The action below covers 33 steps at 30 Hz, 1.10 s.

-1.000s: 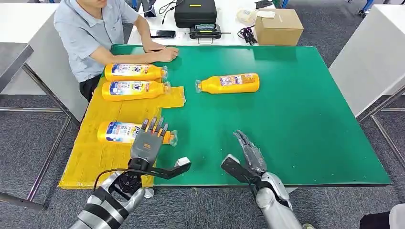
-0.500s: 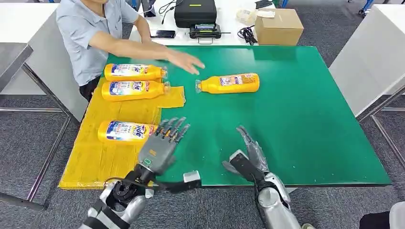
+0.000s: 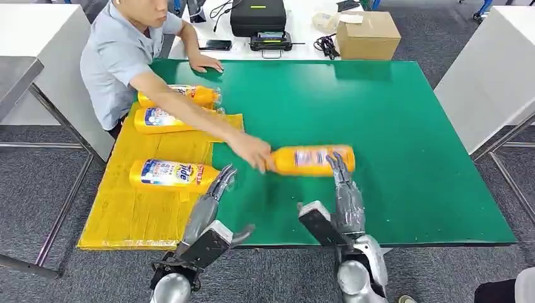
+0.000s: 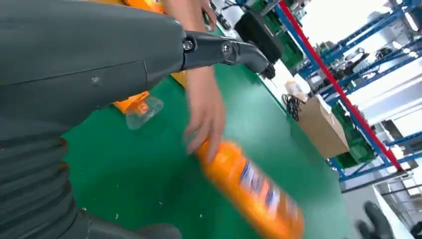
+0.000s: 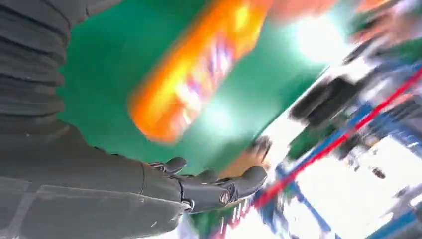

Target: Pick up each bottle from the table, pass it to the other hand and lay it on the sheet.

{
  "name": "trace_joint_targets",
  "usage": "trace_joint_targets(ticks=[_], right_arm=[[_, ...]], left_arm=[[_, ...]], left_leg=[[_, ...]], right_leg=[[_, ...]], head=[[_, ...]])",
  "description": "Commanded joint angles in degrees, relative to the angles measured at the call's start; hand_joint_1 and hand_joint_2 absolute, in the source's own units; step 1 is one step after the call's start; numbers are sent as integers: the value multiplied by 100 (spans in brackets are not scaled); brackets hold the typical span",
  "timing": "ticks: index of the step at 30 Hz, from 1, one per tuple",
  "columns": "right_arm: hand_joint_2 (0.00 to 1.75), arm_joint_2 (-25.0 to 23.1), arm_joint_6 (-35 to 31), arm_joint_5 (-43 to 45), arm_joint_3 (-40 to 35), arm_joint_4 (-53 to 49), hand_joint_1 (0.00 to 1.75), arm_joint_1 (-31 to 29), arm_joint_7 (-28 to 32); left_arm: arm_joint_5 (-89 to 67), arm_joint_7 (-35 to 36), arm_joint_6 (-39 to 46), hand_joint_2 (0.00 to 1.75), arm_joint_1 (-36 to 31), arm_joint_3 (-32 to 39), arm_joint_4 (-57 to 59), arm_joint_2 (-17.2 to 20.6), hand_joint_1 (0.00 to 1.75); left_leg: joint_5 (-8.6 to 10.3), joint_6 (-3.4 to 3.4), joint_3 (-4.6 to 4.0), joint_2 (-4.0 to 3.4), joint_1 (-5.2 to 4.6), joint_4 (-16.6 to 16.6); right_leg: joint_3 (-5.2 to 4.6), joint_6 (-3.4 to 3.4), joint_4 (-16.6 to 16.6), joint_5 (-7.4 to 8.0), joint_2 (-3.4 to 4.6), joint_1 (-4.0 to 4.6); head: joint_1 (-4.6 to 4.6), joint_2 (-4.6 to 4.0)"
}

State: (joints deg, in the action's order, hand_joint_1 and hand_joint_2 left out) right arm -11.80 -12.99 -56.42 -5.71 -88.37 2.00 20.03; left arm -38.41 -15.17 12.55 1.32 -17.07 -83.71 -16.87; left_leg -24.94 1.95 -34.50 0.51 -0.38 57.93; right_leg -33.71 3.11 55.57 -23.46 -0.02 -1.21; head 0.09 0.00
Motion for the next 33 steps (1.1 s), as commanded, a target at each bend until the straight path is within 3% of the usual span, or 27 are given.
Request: trace_joint_targets(ticks=[1,6,14,24,33], right_arm=[[175,559,-165,-1875,-335,157,0,162,-981],[175,693,-27,-2294,-253,442,0,98,-1323],[175,905,828,-2114,-76,974,0,-202,-1779],[175,1079,683,-2407,268,1179,0,-533,-1997],[175,891,394,-2566,710,1127,0,-617,-1915]], left_arm=[[-51,156,47,175,134,377,-93,-182,0],[-206,245,163,175,186,399,-186,-205,0],[-581,387,255,175,134,311,-103,-210,0],[-573,405,109,175,94,145,-53,-195,0],[-632,412,2,175,147,184,-105,-154,0]], left_leg=[[-10,-11,25,-4,10,-4],[-8,-9,19,-5,8,-3],[-11,-11,27,-10,10,-3],[-7,-11,20,-4,7,0],[-8,-11,21,-7,6,-1]], right_leg=[[28,-13,-10,-7,0,11],[21,-11,-9,-4,3,9],[29,-14,-10,-4,7,12],[24,-12,-8,-4,0,9],[22,-12,-7,-4,3,9]], head=[[0,0],[0,0],[-2,0],[-2,0],[-2,0]])
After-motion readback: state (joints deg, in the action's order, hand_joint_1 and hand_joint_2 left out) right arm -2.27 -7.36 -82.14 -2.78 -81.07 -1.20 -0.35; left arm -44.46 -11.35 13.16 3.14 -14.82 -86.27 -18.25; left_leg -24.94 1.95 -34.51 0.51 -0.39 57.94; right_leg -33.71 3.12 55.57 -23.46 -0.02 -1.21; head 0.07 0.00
